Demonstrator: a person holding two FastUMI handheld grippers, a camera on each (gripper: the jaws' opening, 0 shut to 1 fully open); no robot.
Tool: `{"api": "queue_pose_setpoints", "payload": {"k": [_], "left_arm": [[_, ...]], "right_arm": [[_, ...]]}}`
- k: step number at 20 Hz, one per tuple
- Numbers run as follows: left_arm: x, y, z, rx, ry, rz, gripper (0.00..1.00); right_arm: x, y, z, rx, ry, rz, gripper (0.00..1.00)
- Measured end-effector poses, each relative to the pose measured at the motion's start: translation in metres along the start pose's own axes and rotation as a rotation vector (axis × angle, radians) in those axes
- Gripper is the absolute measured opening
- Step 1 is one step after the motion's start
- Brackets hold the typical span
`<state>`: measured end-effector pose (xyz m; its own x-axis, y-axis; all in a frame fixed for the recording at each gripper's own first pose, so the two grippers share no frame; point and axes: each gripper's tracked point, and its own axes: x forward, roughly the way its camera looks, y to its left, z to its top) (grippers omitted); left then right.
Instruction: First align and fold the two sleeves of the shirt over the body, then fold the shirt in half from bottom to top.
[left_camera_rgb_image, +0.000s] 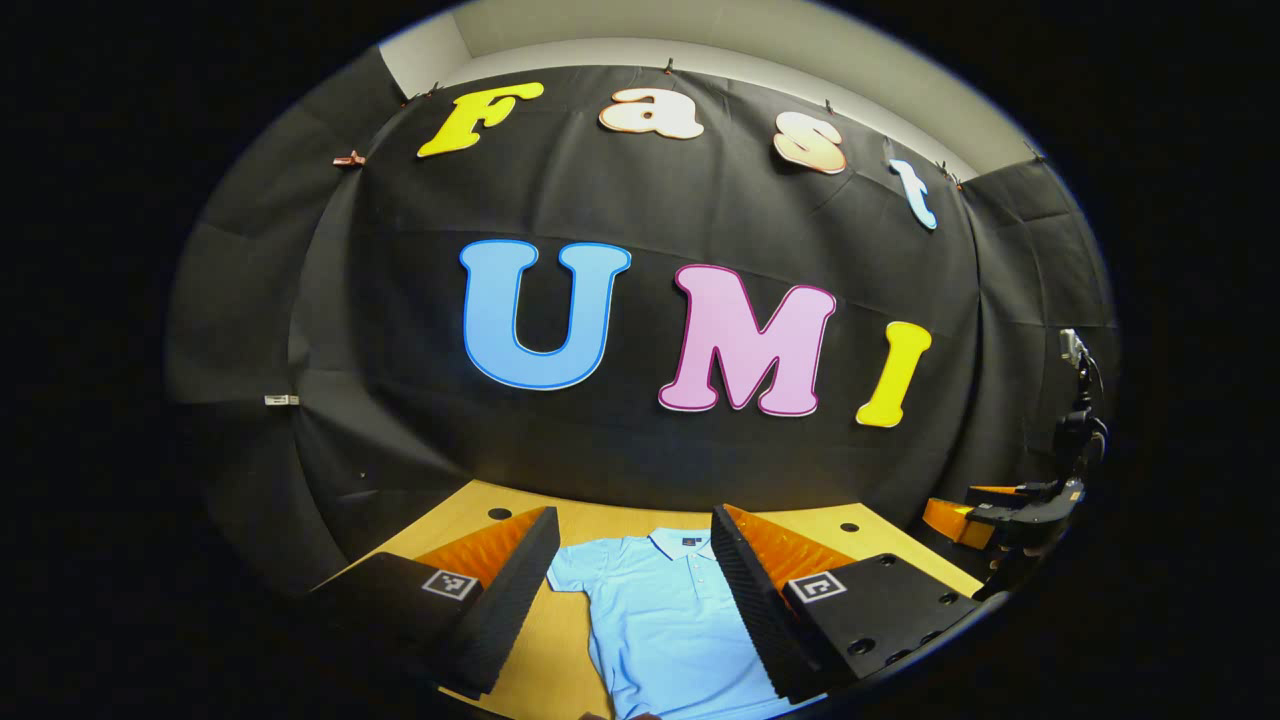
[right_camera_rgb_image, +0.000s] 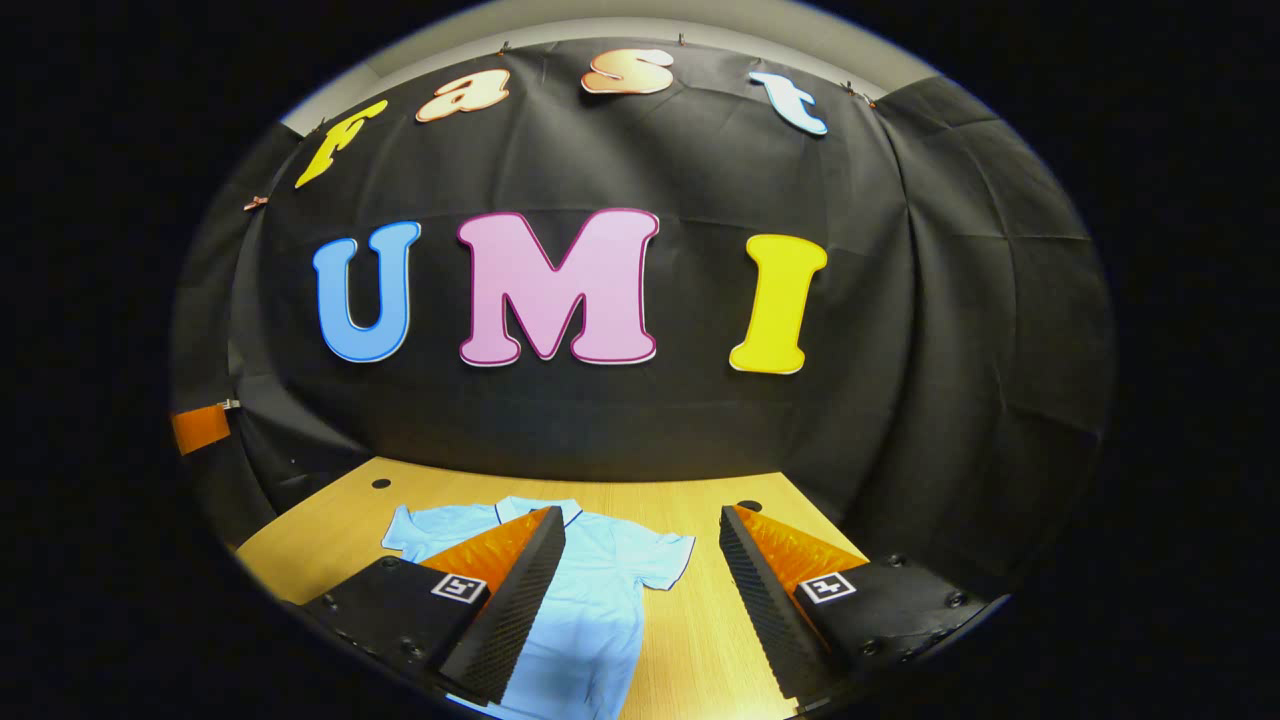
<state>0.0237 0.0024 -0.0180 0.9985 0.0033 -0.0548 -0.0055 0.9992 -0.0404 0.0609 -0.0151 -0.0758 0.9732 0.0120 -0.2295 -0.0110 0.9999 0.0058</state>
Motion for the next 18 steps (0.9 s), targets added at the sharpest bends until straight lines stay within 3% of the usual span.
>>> {"api": "queue_pose_setpoints", "payload": {"k": [9, 18], "left_arm": [[0.042, -0.002, -0.029, 0.0, 0.068, 0.098, 0.97], [0.081, -0.004, -0.064, -0.007, 0.161, 0.178, 0.97]], "right_arm": [[0.128, -0.025, -0.059, -0.076, 0.149, 0.025, 0.97], [0.242, -0.057, -0.158, -0.073, 0.378, 0.02, 0.97]]}}
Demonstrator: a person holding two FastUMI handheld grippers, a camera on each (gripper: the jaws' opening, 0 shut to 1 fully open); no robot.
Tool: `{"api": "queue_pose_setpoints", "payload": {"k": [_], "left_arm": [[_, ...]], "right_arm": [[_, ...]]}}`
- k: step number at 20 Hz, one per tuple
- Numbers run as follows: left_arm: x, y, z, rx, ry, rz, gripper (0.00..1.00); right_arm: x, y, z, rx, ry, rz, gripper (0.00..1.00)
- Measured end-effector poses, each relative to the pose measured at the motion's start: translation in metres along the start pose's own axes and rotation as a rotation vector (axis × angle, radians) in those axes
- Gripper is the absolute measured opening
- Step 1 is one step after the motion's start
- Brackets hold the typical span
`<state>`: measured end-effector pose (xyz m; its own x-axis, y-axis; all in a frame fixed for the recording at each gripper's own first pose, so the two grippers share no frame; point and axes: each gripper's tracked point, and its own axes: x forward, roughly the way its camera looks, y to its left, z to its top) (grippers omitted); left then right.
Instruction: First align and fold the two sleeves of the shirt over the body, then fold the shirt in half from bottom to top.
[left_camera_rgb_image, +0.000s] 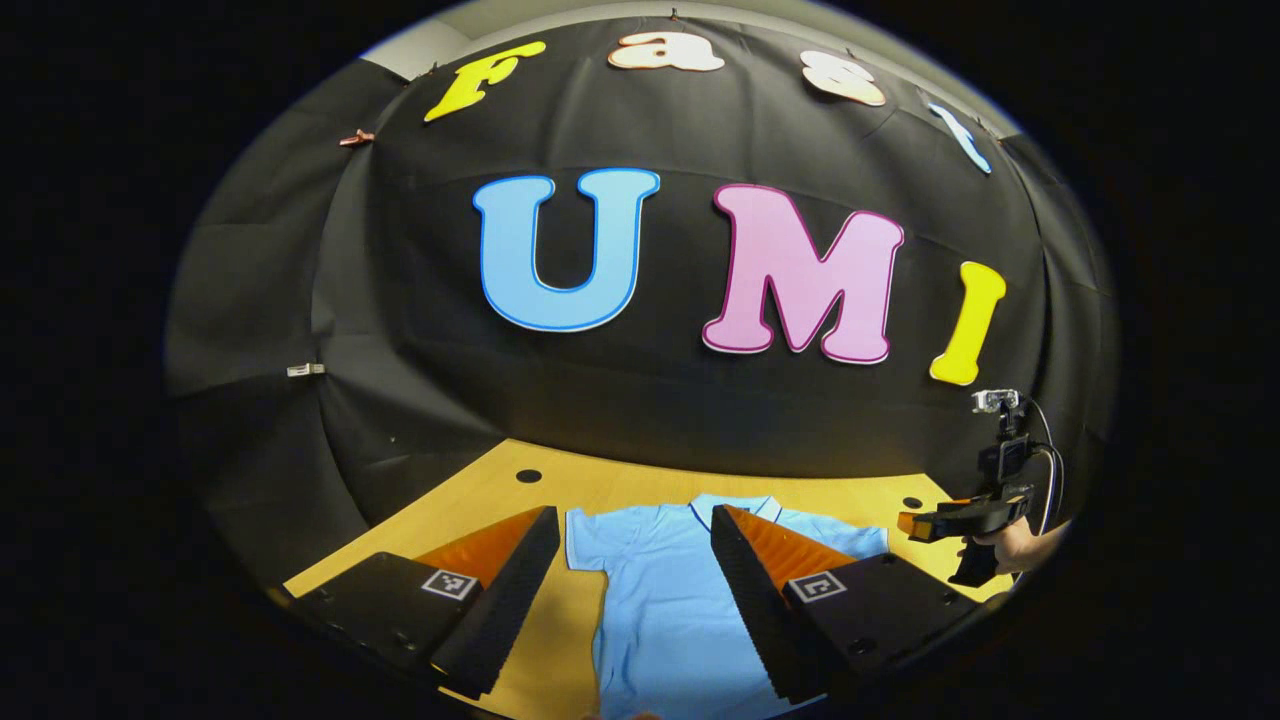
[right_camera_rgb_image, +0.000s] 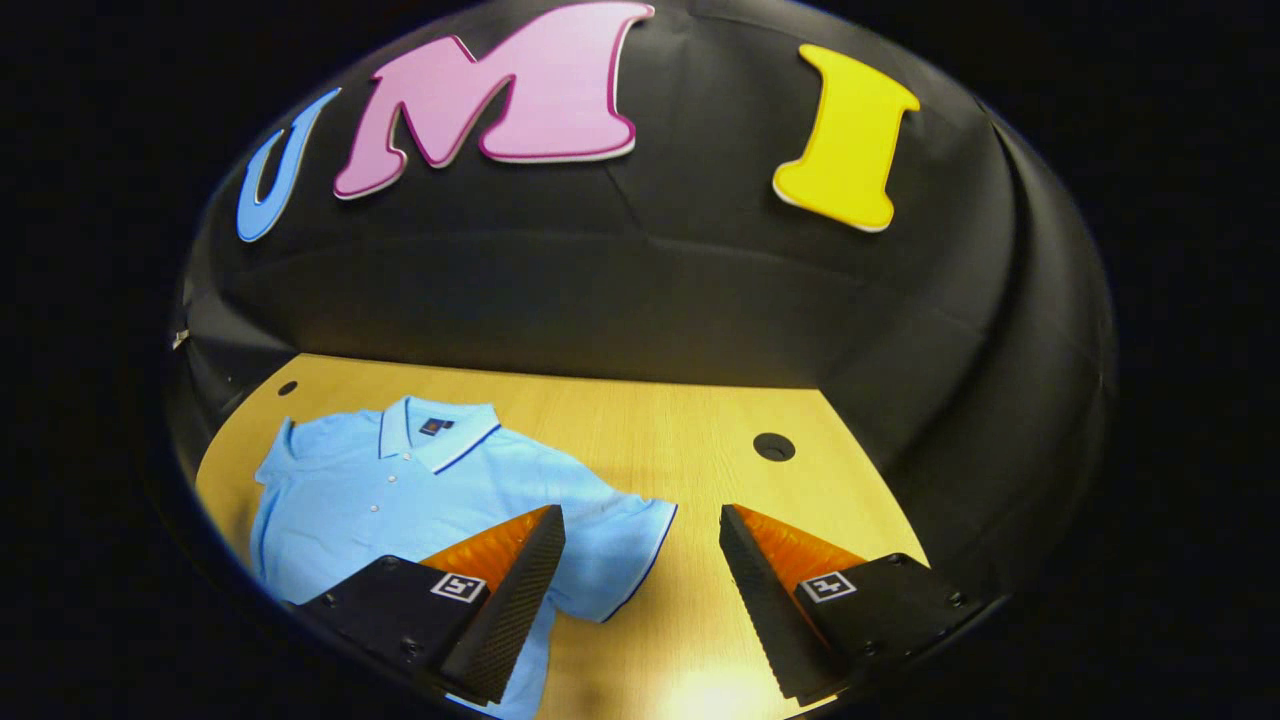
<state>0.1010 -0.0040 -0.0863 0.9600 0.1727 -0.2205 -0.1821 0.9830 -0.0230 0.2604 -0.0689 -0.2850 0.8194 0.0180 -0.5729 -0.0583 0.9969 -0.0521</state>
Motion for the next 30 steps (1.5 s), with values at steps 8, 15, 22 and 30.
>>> {"api": "queue_pose_setpoints", "payload": {"k": [8, 15, 22, 30], "left_arm": [[0.032, -0.016, -0.021, -0.025, 0.06, 0.002, 0.97], [0.037, -0.013, -0.027, -0.011, 0.074, 0.011, 0.97], [0.035, -0.009, -0.029, -0.008, 0.073, 0.02, 0.97], [0.029, -0.002, -0.031, -0.009, 0.068, 0.029, 0.97]], "right_arm": [[0.082, -0.012, -0.058, 0.081, 0.188, -0.024, 0.97], [0.095, -0.009, -0.06, 0.144, 0.207, -0.033, 0.71], [0.096, 0.001, -0.058, 0.139, 0.199, -0.004, 0.11], [0.083, 0.005, -0.032, 0.079, 0.159, 0.012, 0.1]]}}
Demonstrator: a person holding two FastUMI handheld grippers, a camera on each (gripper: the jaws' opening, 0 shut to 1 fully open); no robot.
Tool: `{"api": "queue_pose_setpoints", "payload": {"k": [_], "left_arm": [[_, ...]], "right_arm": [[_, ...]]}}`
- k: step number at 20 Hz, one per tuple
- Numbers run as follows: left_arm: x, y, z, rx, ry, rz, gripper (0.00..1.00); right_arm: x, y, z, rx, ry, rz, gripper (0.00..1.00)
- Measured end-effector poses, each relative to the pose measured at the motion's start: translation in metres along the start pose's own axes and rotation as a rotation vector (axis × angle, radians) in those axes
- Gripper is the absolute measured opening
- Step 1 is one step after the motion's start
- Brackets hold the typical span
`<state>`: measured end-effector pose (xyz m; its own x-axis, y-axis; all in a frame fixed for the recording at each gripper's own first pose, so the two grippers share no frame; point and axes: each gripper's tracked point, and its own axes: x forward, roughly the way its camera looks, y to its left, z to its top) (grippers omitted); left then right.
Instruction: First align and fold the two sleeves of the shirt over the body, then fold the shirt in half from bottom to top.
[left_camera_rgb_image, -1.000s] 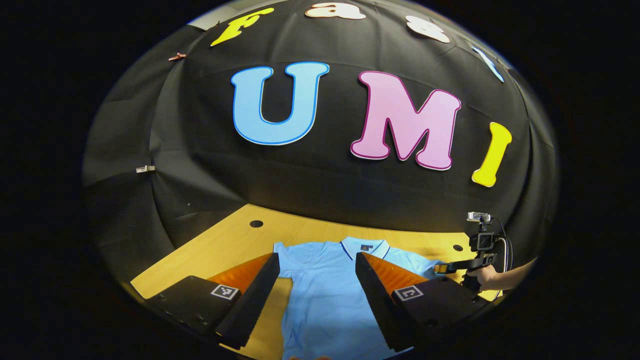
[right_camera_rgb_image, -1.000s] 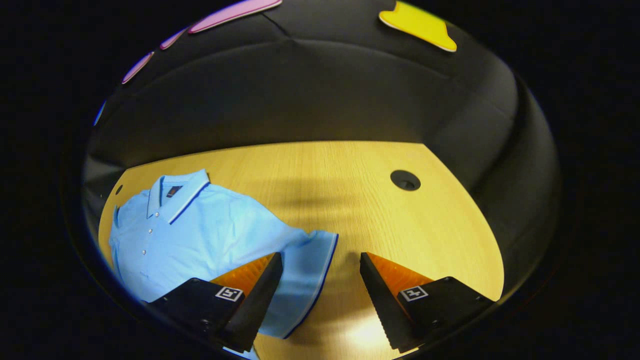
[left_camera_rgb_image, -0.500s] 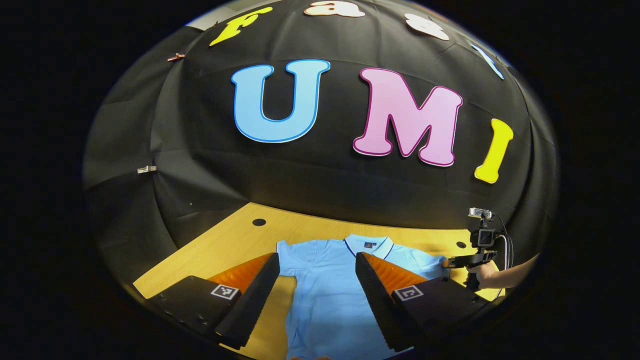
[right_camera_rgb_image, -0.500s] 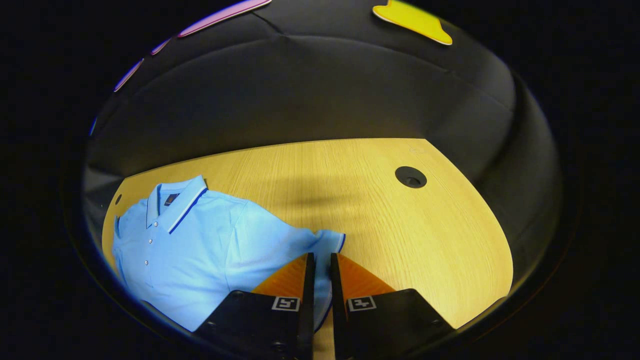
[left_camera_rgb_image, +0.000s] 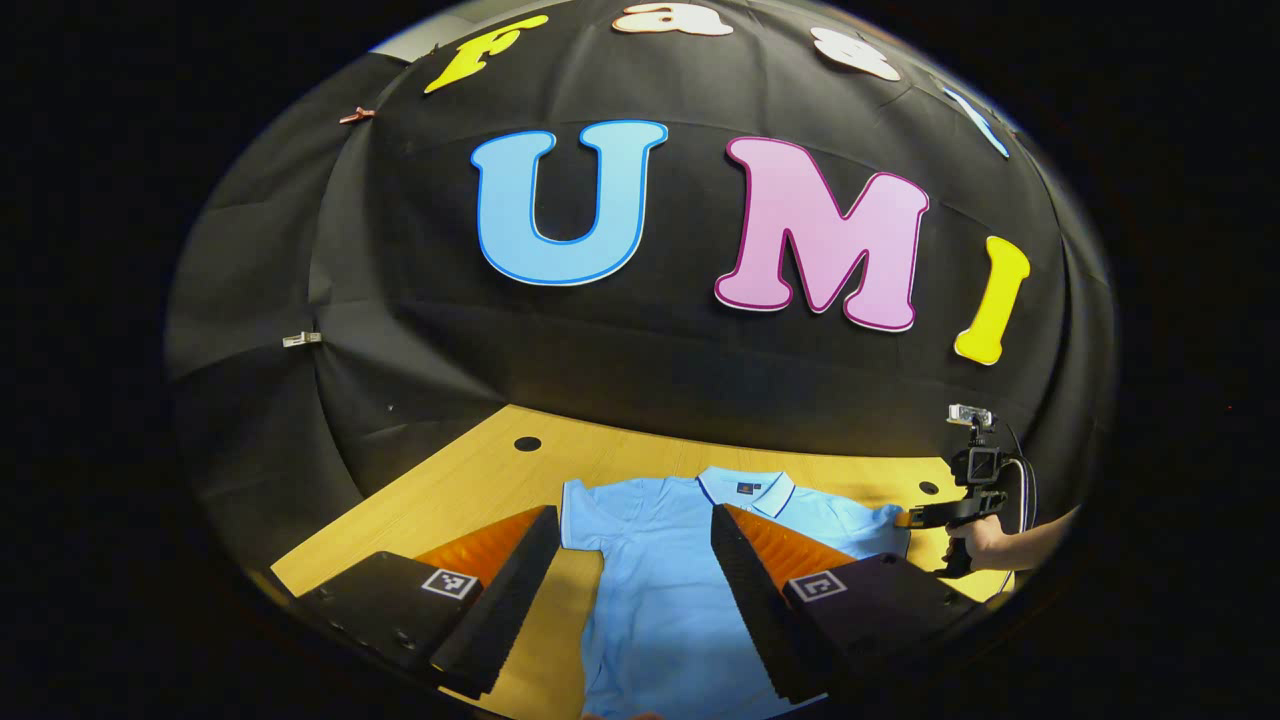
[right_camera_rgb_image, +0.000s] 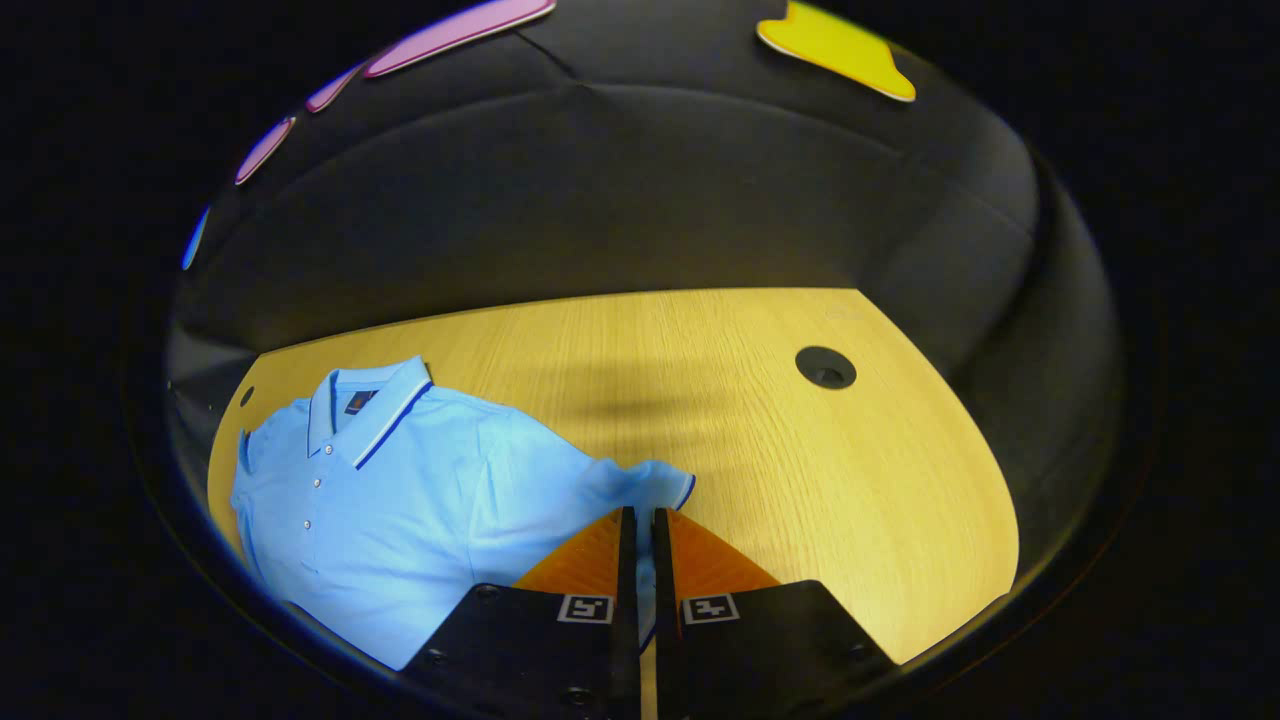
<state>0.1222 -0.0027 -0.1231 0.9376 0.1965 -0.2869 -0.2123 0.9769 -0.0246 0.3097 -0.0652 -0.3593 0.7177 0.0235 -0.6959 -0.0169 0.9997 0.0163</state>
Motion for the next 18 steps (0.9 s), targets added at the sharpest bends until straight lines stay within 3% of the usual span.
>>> {"api": "queue_pose_setpoints", "payload": {"k": [7, 14, 18], "left_arm": [[-0.009, 0.011, 0.0, -0.031, -0.007, 0.0, 0.97], [-0.009, 0.036, -0.002, -0.062, -0.006, 0.019, 0.97], [0.006, 0.046, -0.004, -0.076, 0.007, 0.013, 0.97]], "right_arm": [[-0.029, 0.07, 0.044, -0.093, -0.084, 0.099, 0.1], [-0.046, 0.166, 0.029, -0.18, -0.07, 0.208, 0.11], [-0.055, 0.213, 0.011, -0.202, -0.039, 0.312, 0.27]]}}
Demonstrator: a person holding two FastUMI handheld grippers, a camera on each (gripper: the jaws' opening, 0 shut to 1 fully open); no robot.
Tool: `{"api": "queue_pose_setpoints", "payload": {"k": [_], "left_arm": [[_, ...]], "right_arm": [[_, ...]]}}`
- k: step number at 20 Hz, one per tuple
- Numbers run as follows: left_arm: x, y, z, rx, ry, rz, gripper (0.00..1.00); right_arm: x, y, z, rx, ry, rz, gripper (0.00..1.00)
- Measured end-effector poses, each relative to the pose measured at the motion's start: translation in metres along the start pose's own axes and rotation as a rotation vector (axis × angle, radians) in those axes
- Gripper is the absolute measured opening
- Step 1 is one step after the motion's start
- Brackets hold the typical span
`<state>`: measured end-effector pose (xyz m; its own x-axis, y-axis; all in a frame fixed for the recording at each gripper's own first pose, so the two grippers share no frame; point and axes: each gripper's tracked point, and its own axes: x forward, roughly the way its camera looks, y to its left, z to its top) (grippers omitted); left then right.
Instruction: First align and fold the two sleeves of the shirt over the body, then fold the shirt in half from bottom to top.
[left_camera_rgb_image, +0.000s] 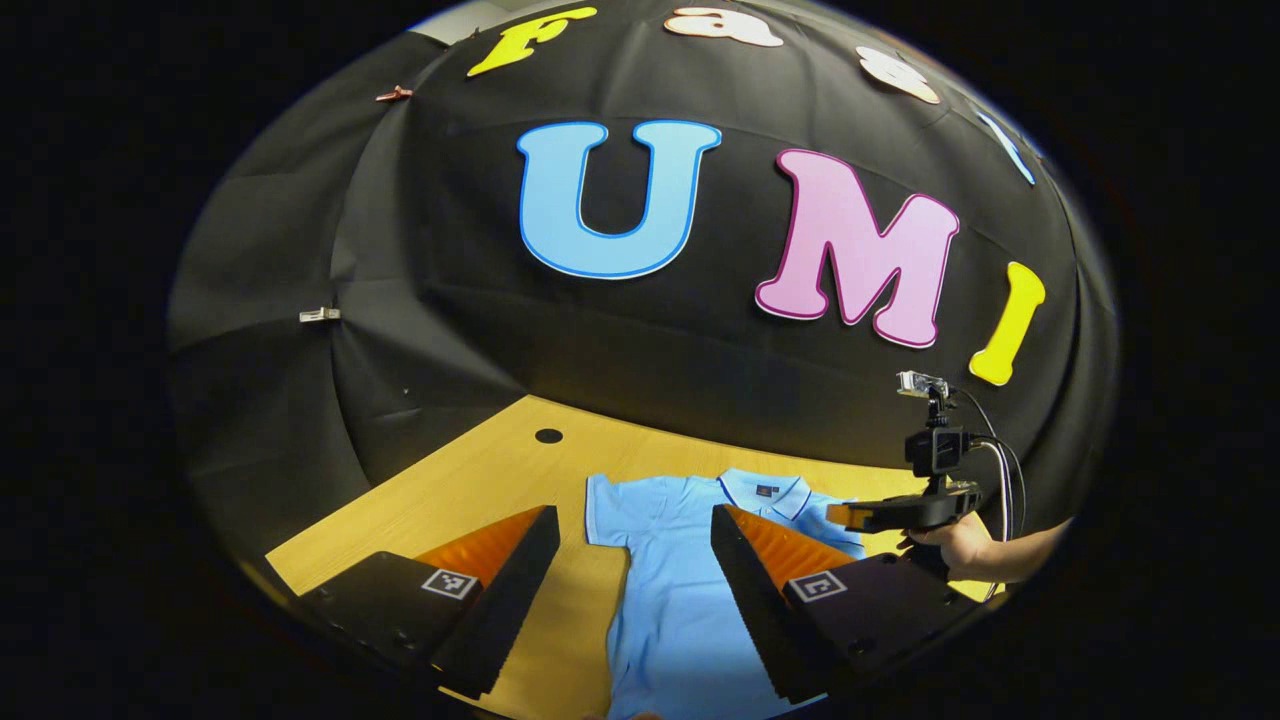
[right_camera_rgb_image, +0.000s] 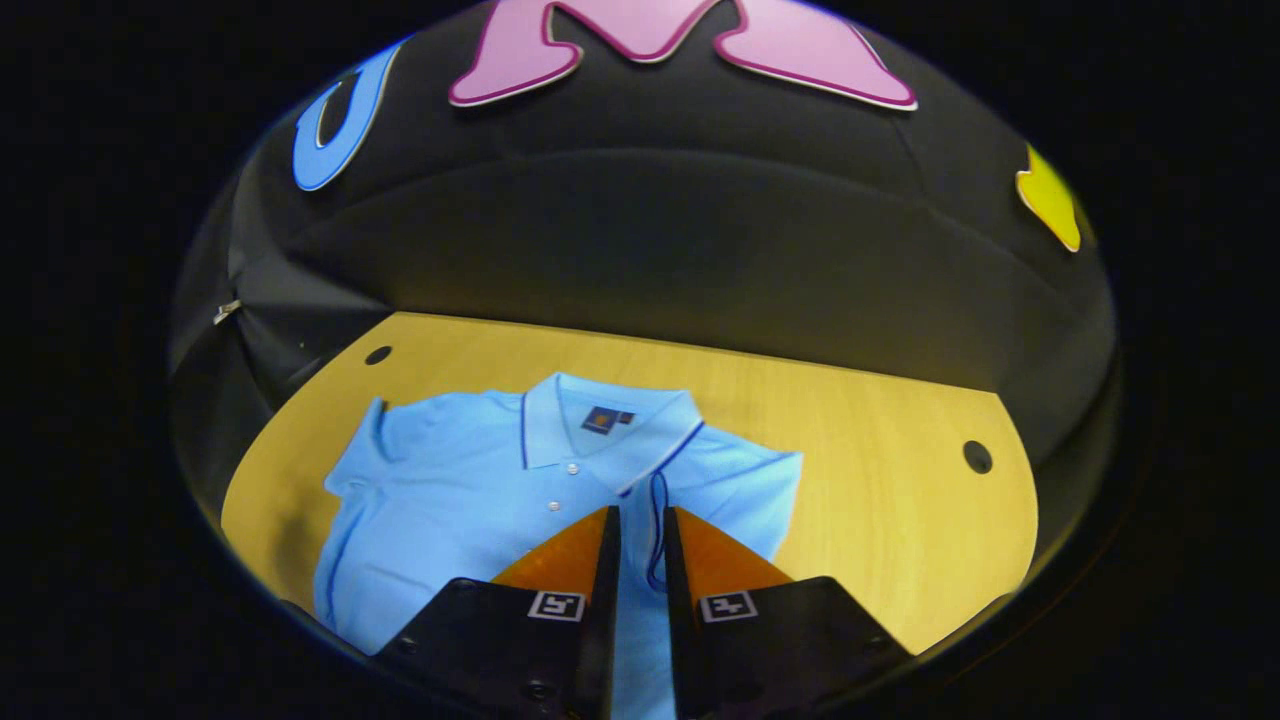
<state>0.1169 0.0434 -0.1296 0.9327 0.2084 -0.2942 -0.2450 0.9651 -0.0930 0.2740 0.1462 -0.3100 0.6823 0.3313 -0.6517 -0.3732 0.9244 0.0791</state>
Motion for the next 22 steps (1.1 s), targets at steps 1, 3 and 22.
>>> {"api": "queue_pose_setpoints", "payload": {"k": [1, 3, 22], "left_arm": [[0.006, 0.001, 0.001, -0.001, 0.005, -0.006, 0.97], [0.023, 0.002, -0.001, 0.006, 0.023, -0.024, 0.97], [0.273, 0.059, -0.101, 0.028, 0.267, 0.016, 0.97]], "right_arm": [[-0.003, 0.01, -0.001, -0.015, 0.001, 0.025, 0.32], [-0.011, 0.025, -0.006, -0.042, -0.003, 0.061, 0.51], [-0.141, -0.089, -0.049, -0.077, -0.029, -0.108, 0.98]]}}
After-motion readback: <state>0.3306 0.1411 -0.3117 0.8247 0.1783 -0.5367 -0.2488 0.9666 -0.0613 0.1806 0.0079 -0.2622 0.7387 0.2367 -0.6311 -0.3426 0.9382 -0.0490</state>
